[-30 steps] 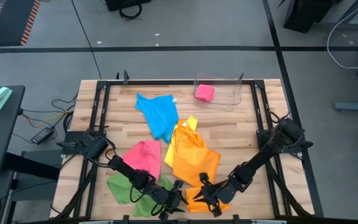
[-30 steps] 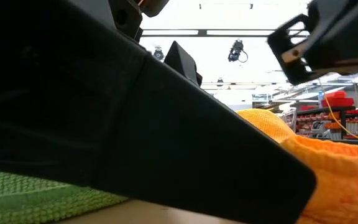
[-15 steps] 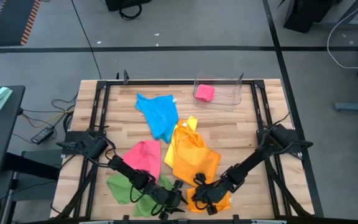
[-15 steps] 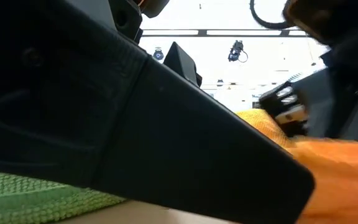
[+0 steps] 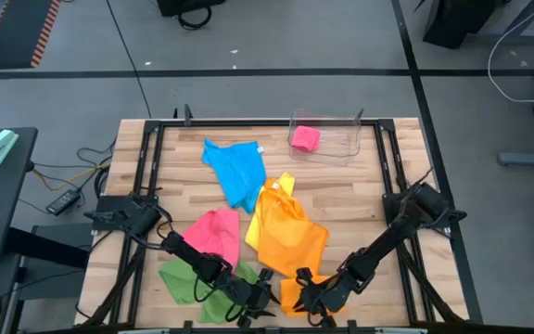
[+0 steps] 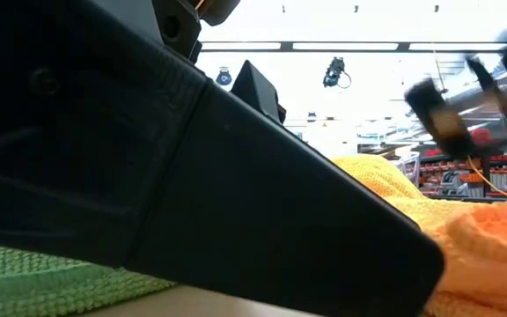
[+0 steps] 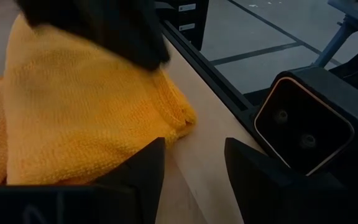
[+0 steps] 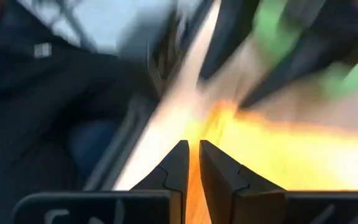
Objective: Fold microfiber towels
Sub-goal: Fold the right orange microfiber cloth
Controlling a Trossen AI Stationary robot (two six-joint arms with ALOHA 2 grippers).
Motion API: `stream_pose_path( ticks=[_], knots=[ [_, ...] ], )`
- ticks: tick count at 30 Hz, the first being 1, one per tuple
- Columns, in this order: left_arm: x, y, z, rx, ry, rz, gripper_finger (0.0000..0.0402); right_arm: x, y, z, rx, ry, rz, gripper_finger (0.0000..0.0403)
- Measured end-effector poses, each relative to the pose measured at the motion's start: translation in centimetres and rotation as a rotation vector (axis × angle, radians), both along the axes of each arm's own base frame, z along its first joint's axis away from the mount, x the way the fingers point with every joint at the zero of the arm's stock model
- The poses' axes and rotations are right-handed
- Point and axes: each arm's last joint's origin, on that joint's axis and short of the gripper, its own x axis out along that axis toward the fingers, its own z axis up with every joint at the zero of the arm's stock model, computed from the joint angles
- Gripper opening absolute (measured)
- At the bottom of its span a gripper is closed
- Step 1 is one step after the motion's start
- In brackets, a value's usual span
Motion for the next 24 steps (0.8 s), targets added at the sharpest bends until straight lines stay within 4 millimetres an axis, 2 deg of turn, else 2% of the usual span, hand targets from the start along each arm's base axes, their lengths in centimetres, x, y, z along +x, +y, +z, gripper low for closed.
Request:
stream_pose_path(
  ticks=[3,6,10,14,16,21,24],
  knots=[
    [0.0,0.0,0.0,0.001,0.0,0.0,0.0174,0.0,0.1,-2.1,0.031,0.072,-0.021,0.0047],
    [0.0,0.0,0.0,0.0,0.0,0.0,0.0173,0.1,0.2,-2.8,0.069,0.104,-0.039,0.0047],
    [0.0,0.0,0.0,0.001,-0.001,-0.001,0.0177,-0.2,0.1,-1.4,0.06,0.099,-0.023,0.0047],
    [0.0,0.0,0.0,0.0,-0.004,-0.002,0.0174,-0.8,0.3,1.7,0.065,0.04,-0.005,0.0047],
    [0.0,-0.1,0.0,0.001,-0.004,-0.003,0.0171,-1.4,0.3,2.6,0.067,0.065,-0.014,0.0047],
    [0.0,-0.1,0.0,0.0,-0.004,-0.004,0.0172,-3.4,0.4,2.6,0.04,0.217,-0.065,0.0047],
    [0.0,-0.1,0.0,0.0,-0.004,-0.003,0.0173,-4.5,0.8,1.5,0.022,0.266,-0.075,0.0047]
  ],
)
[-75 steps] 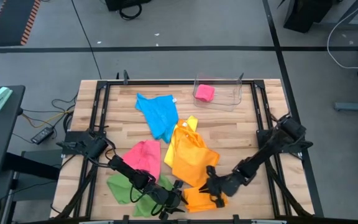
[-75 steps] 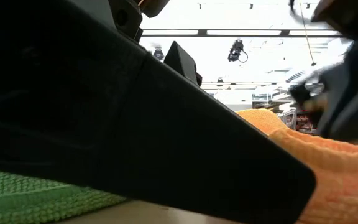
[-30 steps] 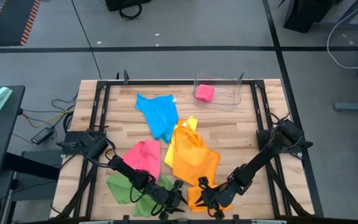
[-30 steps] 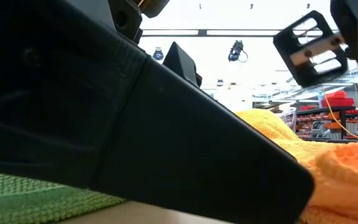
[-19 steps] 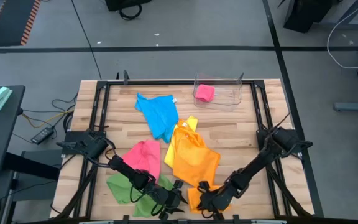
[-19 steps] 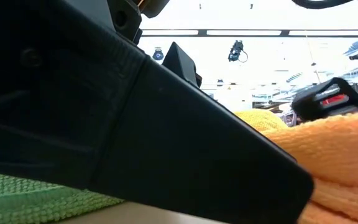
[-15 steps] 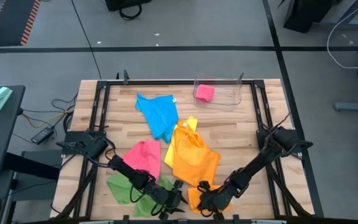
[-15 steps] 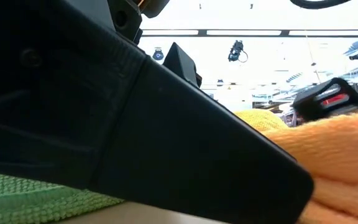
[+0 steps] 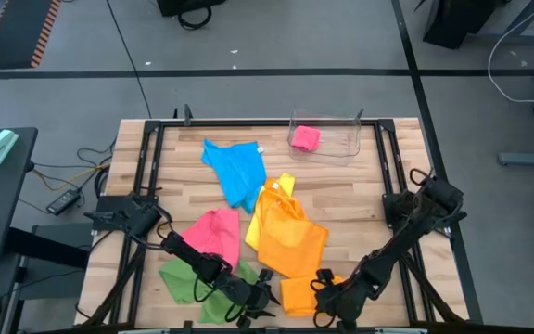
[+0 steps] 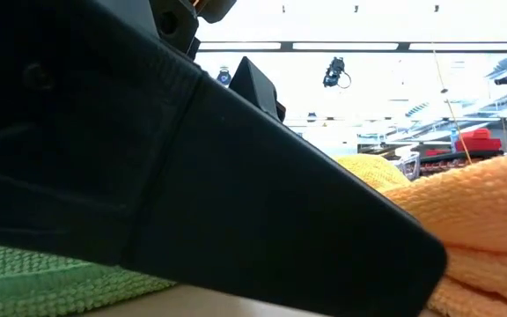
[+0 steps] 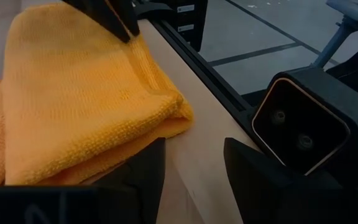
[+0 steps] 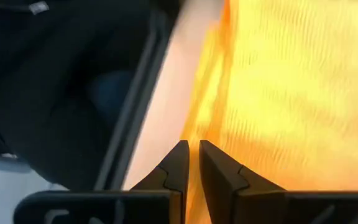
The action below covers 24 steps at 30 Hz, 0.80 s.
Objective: Fold microfiber towels
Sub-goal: Fold the right orange microfiber cloth
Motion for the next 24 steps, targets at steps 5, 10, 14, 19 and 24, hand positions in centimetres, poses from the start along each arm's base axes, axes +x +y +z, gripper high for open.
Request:
stream_pose_path(
  ticks=[5,10,14,19,24],
  knots=[
    [0.0,0.0,0.0,0.0,0.0,0.0,0.017,-0.8,0.0,-1.7,0.035,0.042,-0.07,0.0047],
    [0.0,0.0,0.0,-0.003,0.001,0.001,0.0172,-0.9,-0.1,-1.2,0.037,0.056,-0.091,0.0047],
    [0.0,0.0,0.0,-0.003,0.001,0.001,0.0171,-1.1,0.5,0.9,0.071,0.069,-0.101,0.0047],
    [0.0,0.0,0.0,-0.002,0.001,0.001,0.0168,-2.6,0.7,1.3,0.022,0.209,-0.16,0.0047],
    [0.0,0.0,0.0,-0.002,0.0,0.001,0.0169,-3.3,0.7,0.8,-0.003,0.226,-0.221,0.0047]
  ],
)
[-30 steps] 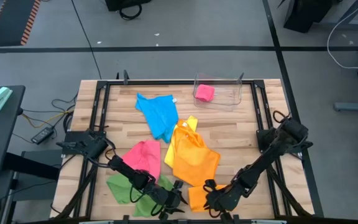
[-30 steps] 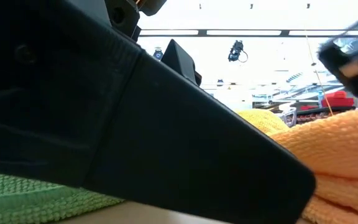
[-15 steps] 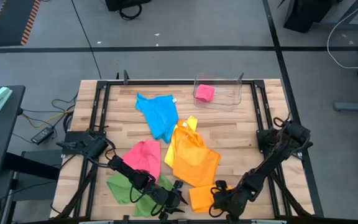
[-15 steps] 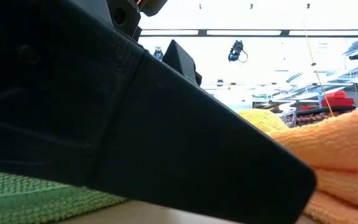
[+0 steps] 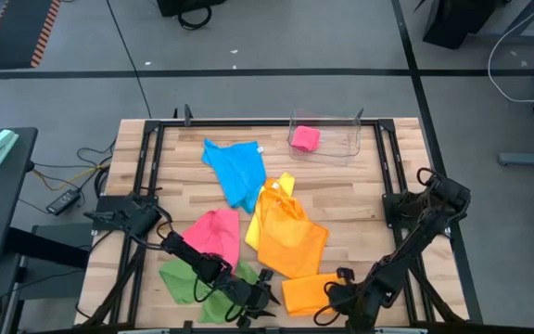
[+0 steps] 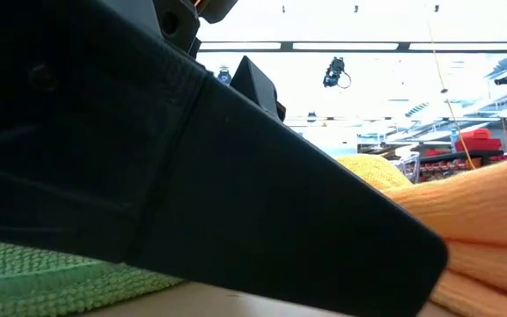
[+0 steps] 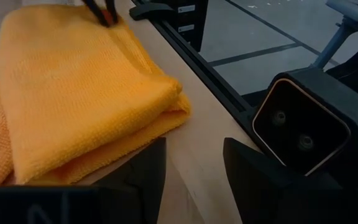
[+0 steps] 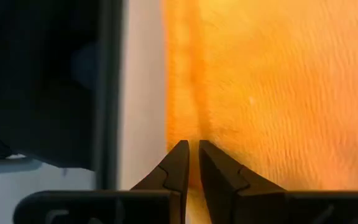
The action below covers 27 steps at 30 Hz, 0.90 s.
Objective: Fold microfiber towels
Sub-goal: Fold the right orange microfiber cloth
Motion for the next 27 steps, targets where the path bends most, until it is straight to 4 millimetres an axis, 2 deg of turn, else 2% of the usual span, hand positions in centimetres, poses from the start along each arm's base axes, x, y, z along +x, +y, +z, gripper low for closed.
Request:
stream_pose_path(
  ticks=[4,11,14,20,22,27],
  knots=[
    [0.0,0.0,0.0,0.001,-0.001,-0.001,0.0167,-0.2,-0.3,-0.2,0.002,0.028,-0.018,0.0047],
    [0.0,0.0,0.0,0.001,-0.001,0.0,0.0166,-0.1,0.5,2.3,-0.001,0.008,-0.022,0.0047],
    [0.0,0.0,0.0,0.001,-0.001,-0.001,0.0166,0.2,0.8,2.8,0.015,0.009,-0.02,0.0047],
    [0.0,0.0,0.0,0.001,-0.001,0.0,0.0163,-0.6,-0.5,0.7,-0.014,0.125,-0.112,0.0047],
    [0.0,0.0,0.0,0.012,-0.007,-0.006,0.0162,-1.2,-1.3,0.0,-0.062,0.175,-0.177,0.0047],
    [0.3,-0.2,0.5,0.026,-0.036,-0.017,0.0162,-2.1,-3.5,-0.1,-0.235,0.285,-0.298,0.0047]
  ],
)
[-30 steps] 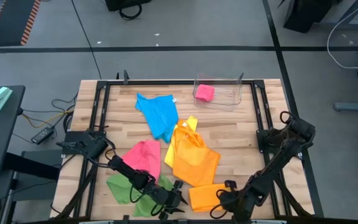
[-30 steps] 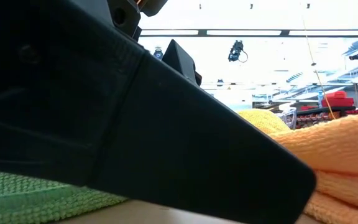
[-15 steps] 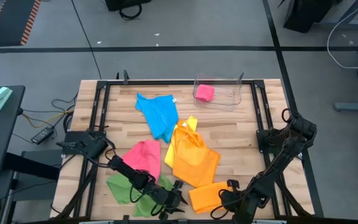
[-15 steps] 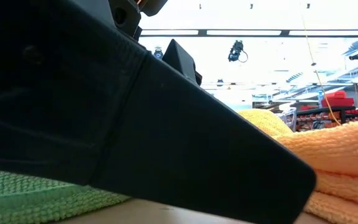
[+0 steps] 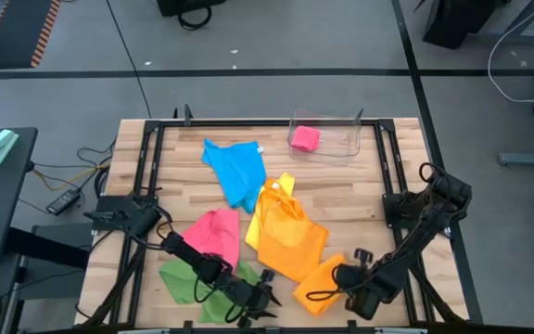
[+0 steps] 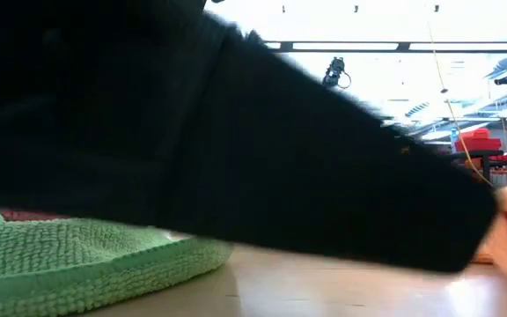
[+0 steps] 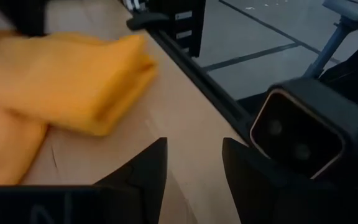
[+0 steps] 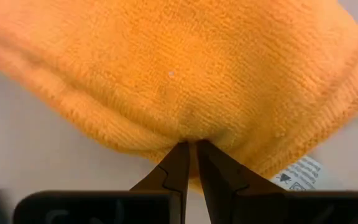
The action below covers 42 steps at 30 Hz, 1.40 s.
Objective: Fold microfiber towels
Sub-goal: Fold the right orange microfiber cloth
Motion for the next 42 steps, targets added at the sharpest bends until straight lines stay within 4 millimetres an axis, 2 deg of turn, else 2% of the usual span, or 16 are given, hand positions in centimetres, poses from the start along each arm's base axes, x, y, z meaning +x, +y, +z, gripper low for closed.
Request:
stream_pose_path(
  ticks=[5,10,15,20,23,26,29,35,42],
  knots=[
    [0.5,-0.4,0.8,0.03,-0.045,-0.018,0.0162,-0.2,-2.2,0.3,-0.207,0.049,-0.039,0.0047],
    [0.9,-0.7,1.3,0.063,-0.084,-0.036,0.0161,0.0,-2.6,0.8,-0.172,0.13,-0.03,0.0047],
    [1.2,-0.8,1.7,0.131,-0.133,-0.033,0.0165,0.6,-0.9,2.9,-0.138,0.029,0.015,0.0047],
    [1.3,-0.4,1.7,0.254,-0.164,0.047,0.0177,1.7,1.9,3.7,-0.1,-0.27,0.188,0.0047],
    [1.4,-0.1,1.4,0.283,-0.144,0.054,0.0187,2.3,3.4,3.1,-0.105,-0.421,0.309,0.0052],
    [1.5,0.1,1.3,0.268,-0.123,0.067,0.0192,3.0,4.7,1.8,-0.117,-0.472,0.426,0.0077],
    [1.6,0.2,1.3,0.256,-0.118,0.074,0.019,3.6,5.0,0.7,-0.139,-0.468,0.459,0.0119],
    [1.6,0.3,1.3,0.289,-0.129,0.063,0.0182,3.9,4.9,0.8,-0.181,-0.469,0.485,0.0196],
    [1.6,0.4,1.2,0.275,-0.115,0.071,0.0184,2.9,5.1,0.2,-0.207,-0.467,0.529,0.0211]
  ],
)
